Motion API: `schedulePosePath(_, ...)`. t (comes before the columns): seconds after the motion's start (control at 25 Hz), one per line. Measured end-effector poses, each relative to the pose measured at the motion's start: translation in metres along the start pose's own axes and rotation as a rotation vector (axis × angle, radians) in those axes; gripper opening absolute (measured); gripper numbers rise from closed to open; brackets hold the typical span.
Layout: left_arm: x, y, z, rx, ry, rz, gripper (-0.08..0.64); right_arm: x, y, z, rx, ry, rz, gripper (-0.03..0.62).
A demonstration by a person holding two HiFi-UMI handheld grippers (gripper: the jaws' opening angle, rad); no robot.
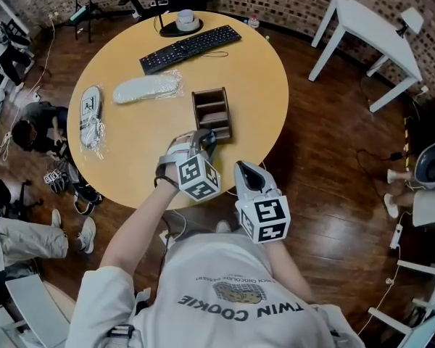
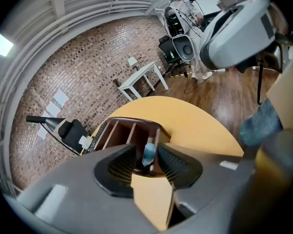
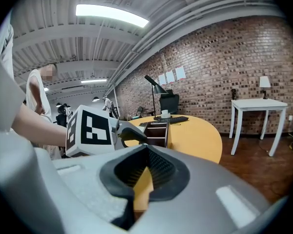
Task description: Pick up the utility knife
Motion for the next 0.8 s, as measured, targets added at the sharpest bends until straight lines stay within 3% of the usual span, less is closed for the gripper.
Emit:
schedulePosePath(0.32,0.008,-0.001,0.005,0.103,-0.015,-0.02,0.075,-0.003,0.003,0.001,-0.002,-0.024,-0.015,0.0)
schedulePosePath(0.52,0.006,0.0,-0.003,0.054,-0.03,-0.026,0.074,-0.009,0.0,0.002,-0.005,-0.034,-0.025,0.0)
schedulePosePath(0.8,-0.008,0.003,-0.009,-0.001,0.007,-0.002,0.073,-0.018,-0.004,0.001,-0.001,-0.029,-0.024,0.0)
Point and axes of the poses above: the fingertips, and each gripper's own axes: x forward along the fingers, z to its right, y out of its top, the point moved 10 cm from there along -x, backward along the fingers, and after that the axes turned 9 degrees about y, right-handed, at the moved point
